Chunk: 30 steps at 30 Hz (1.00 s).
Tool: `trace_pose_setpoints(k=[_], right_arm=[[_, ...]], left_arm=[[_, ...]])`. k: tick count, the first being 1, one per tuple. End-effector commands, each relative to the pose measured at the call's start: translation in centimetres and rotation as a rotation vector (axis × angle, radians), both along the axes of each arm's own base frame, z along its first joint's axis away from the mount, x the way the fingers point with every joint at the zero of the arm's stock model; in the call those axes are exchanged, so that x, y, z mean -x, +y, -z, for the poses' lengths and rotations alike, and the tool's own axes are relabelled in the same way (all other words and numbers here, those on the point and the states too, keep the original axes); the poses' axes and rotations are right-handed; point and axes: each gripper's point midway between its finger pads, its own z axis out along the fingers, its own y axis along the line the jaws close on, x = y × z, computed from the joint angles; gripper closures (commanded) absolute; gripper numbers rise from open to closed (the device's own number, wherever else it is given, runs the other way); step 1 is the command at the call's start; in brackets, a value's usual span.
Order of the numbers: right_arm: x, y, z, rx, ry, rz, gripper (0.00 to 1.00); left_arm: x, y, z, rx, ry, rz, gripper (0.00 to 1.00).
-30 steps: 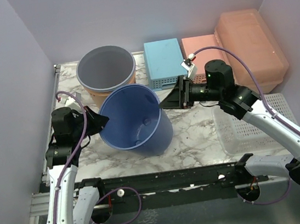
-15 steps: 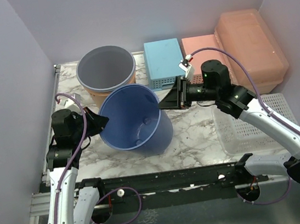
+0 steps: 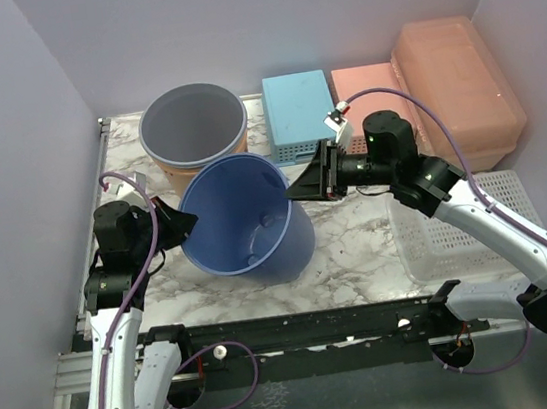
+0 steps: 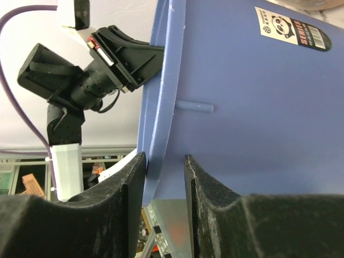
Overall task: Turn the large container upside down
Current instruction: Turn the container upside down at the center of the board.
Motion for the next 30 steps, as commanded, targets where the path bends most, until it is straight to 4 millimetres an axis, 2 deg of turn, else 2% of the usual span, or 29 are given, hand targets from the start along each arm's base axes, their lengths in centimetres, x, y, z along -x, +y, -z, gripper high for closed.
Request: trace_pose_setpoints(k=[1, 7, 17, 23, 27, 29, 30], right_arm=[[-0.2, 0.6, 0.0, 0.053, -0.014, 0.022, 0.61], [-0.7, 0.9, -0.1, 0.073, -0.01, 0.055, 0.62], [-0.2, 1.3, -0.1, 0.063, 0.004, 0.039, 0.7], [-0.6, 0.7, -1.9, 0.009, -0.052, 0.096, 0.93], [-0.6, 0.5, -2.4, -0.004, -0.067, 0.106, 0.99], [-0.7, 0.2, -2.6, -0.001, -0.074, 0.122, 1.0], [-0.9, -0.2, -2.5, 0.01, -0.075, 0.145, 1.0]], left_arm=[[-0.3, -0.5, -1.9, 0.036, -0.071, 0.006, 1.0], [-0.4, -0.4, -2.1, 0.03, -0.076, 0.007, 1.0], [-0.2, -0.6, -1.8, 0.042, -0.066, 0.014, 1.0], [-0.2, -1.0, -2.1, 0.061, -0.07, 0.031, 1.0], [-0.1, -1.8, -2.2, 0.095, -0.068, 0.069, 0.91], [0.0, -1.9, -2.2, 0.101, -0.07, 0.078, 0.73], [0.0, -2.0, -2.2, 0.102, -0.071, 0.081, 0.68]])
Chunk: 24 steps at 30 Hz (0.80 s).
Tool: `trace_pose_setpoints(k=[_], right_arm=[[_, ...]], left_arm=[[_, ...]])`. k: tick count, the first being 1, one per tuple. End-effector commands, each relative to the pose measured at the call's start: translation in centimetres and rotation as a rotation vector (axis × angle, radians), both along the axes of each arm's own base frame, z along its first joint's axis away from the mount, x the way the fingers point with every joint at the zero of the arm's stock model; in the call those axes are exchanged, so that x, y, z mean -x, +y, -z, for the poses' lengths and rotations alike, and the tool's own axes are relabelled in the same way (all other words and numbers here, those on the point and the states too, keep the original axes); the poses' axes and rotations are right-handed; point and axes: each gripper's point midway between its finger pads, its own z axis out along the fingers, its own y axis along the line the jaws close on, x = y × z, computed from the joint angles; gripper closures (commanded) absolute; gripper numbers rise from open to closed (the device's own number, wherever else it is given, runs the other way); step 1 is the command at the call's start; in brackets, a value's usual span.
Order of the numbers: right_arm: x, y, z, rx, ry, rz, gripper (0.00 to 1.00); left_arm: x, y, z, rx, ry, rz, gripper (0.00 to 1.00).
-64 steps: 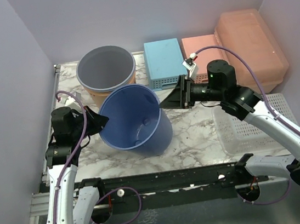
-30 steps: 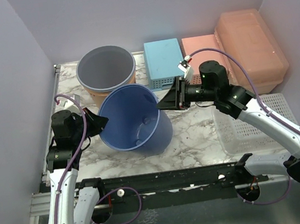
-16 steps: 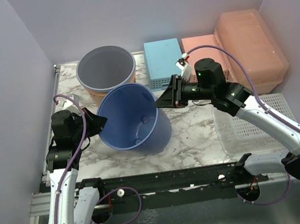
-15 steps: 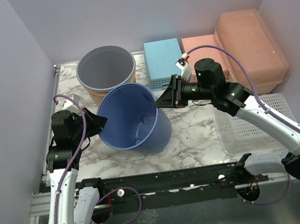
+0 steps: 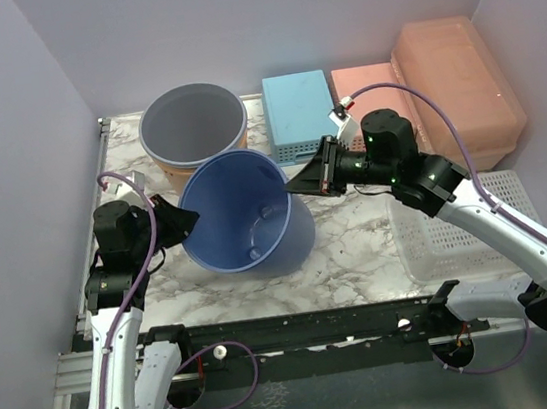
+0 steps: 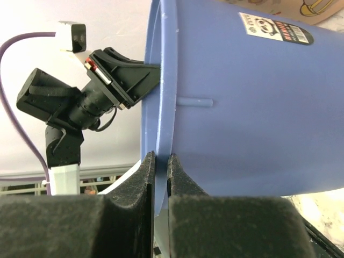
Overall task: Turn the large container upside down
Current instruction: Turn the container upside down at the center of the board.
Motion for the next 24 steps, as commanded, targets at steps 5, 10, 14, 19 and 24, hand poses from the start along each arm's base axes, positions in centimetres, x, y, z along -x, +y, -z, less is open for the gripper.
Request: trace_pose_setpoints(k=[5, 10, 14, 19, 24], right_arm=[[-0.8, -2.2, -2.1, 0.002, -0.101, 0.139, 0.99], [-1.3, -3.6, -2.0, 0.067, -0.132, 0.195, 1.0], [-1.6, -4.8, -2.3, 0.098, -0.167, 0.237, 1.0], [-2.1, -6.5, -3.2, 0.158, -0.229, 0.302, 0.99], [-2.6, -7.6, -4.4, 0.194, -0.29, 0.334, 0.99]], left_arm=[[0.6, -2.3, -2.0, 0.1, -0.053, 0.107, 0.46], [0.7, -2.3, -3.1, 0.101, -0.082, 0.107, 0.3], [0.5, -2.1, -3.7, 0.098, -0.096, 0.097, 0.22], [0.4, -1.5, -3.9, 0.084, -0.109, 0.06, 0.15], [0.4, -1.3, -3.9, 0.081, -0.108, 0.041, 0.12]])
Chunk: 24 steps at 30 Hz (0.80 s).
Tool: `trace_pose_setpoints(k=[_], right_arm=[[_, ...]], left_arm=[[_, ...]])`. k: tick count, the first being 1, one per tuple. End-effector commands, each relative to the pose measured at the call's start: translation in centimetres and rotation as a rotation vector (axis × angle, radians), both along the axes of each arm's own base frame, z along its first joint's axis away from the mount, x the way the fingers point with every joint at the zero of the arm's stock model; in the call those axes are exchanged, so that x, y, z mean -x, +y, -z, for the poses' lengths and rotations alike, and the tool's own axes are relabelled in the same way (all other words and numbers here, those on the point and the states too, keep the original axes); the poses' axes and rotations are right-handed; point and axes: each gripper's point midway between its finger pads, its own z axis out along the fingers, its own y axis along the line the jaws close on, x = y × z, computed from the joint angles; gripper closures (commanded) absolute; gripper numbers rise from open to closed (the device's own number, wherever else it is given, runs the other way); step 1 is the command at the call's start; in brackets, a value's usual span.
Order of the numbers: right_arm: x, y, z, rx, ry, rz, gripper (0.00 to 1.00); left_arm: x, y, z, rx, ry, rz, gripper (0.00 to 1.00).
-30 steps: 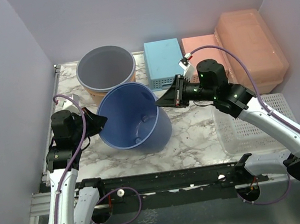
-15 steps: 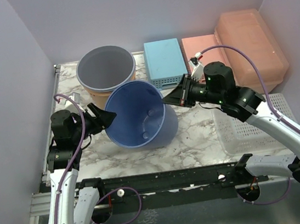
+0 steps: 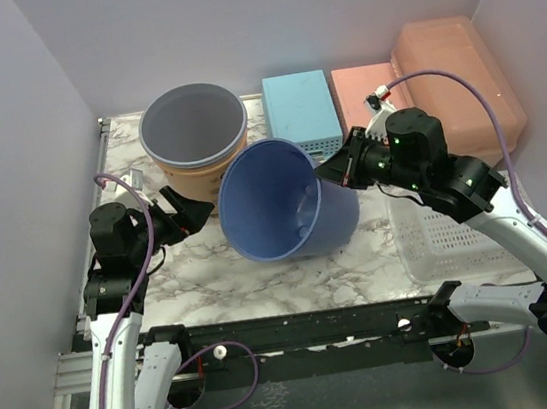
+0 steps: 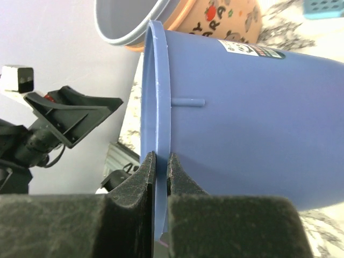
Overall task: Turn the large container upside down
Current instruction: Turn the container upside down at the center of the board.
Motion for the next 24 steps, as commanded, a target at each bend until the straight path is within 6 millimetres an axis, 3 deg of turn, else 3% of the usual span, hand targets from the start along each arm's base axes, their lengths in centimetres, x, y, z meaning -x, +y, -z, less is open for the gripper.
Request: trace_pose_setpoints(k=[1, 8, 14, 24], right_arm=[[-0.6, -1.9, -3.3, 0.032, -0.134, 0.061, 0.99], [-1.2, -2.5, -3.3, 0.128, -0.175, 0.054, 1.0], [-1.3, -2.5, -1.0, 0.216, -0.139, 0.025, 0.99], [-0.8, -0.5, 2.9, 0.239, -0.051, -0.077, 1.0]], left_arm=[[-0.1, 0.4, -1.7, -0.005, -0.05, -0.034, 0.12], [-0.3, 1.2, -1.6, -0.029, -0.049, -0.077, 0.1], [-0.3, 1.7, -1.5, -0.042, -0.047, -0.105, 0.09], [-0.4, 1.7, -1.2, -0.041, -0.032, -0.106, 0.09]])
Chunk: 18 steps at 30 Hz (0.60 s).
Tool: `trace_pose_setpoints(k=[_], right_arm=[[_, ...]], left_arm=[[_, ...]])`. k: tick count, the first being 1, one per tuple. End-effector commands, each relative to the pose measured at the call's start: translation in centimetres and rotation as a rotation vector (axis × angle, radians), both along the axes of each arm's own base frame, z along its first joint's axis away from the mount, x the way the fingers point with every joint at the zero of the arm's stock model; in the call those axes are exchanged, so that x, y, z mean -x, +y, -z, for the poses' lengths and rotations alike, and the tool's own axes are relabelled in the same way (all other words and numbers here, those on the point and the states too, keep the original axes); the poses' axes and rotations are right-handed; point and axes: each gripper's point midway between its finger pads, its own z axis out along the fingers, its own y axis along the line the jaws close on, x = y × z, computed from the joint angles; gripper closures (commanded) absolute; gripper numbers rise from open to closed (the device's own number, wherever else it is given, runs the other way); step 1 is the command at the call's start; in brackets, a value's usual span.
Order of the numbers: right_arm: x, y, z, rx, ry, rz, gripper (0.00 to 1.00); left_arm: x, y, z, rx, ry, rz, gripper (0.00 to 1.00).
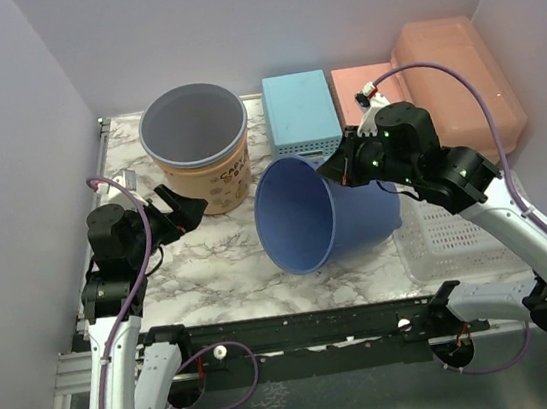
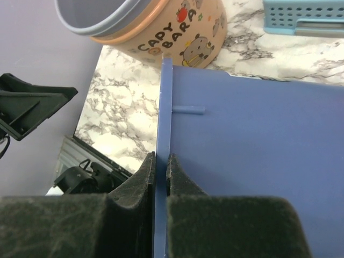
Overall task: Turn the large container upside down
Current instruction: Turn the container upside down at the center of the board.
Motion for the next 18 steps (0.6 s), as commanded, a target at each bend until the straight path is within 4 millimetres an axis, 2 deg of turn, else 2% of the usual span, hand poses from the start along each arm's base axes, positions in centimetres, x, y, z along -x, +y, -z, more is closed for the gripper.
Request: trace_pose_setpoints(k=[1, 11, 18], right_arm=[[0.4, 1.3, 2.4, 0.027, 0.044, -0.071, 1.0], [0.0, 3.3, 6.0, 0.043, 0.107, -0.106, 1.0], [-0.4, 4.5, 9.1, 0.097, 0.159, -0.122, 0.99]], left_arm=[[0.1, 0.2, -0.7, -0.009, -0.013, -0.013, 0.09], [0.0, 0.0, 0.5, -0.002, 0.026, -0.001, 0.1], [0.2, -0.1, 2.3, 0.0, 0.066, 0.007, 0.11]])
